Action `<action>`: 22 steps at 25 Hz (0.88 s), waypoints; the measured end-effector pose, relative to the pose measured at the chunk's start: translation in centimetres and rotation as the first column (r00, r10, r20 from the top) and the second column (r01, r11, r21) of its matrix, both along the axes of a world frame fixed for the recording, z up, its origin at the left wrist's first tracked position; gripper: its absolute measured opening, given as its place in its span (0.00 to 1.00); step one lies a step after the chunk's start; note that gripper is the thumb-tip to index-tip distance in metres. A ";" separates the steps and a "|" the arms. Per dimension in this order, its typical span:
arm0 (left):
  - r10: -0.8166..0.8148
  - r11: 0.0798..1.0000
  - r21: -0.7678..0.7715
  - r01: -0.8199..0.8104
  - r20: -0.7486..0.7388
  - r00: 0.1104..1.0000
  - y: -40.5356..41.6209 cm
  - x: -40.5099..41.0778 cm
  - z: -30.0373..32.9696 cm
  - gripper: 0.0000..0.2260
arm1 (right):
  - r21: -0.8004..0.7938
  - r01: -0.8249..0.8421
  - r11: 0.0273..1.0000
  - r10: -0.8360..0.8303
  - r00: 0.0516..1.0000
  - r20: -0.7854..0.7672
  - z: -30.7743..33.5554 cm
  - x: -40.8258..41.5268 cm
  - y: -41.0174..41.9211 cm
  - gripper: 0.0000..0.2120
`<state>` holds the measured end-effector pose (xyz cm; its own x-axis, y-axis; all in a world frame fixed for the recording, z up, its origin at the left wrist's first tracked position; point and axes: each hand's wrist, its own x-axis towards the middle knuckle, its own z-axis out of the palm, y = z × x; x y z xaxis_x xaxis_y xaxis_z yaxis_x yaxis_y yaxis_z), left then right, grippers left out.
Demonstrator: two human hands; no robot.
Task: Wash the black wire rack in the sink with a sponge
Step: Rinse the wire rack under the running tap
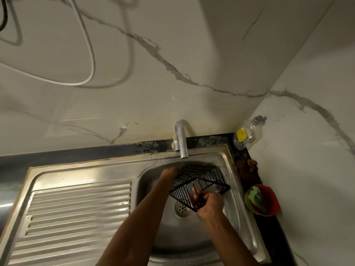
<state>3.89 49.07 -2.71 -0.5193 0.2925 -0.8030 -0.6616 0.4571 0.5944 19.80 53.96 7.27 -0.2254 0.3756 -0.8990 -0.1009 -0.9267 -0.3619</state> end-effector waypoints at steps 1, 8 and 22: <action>-0.053 0.997 -0.055 0.051 -0.035 0.998 0.2 0.1 -0.5 0.15 | 0.023 -0.026 0.999 0.025 0.999 0.027 -0.1 1.0 0.6 0.12; -0.222 0.975 -0.030 0.220 -0.136 0.966 0.9 -0.6 -0.5 0.21 | 0.072 -0.297 0.952 0.285 0.948 0.140 -0.7 7.3 5.5 0.11; 0.389 0.921 -0.010 -0.389 0.046 0.920 -10.2 3.2 -3.6 0.13 | 0.263 -0.871 0.415 0.778 0.490 0.393 -2.1 -2.9 6.8 0.12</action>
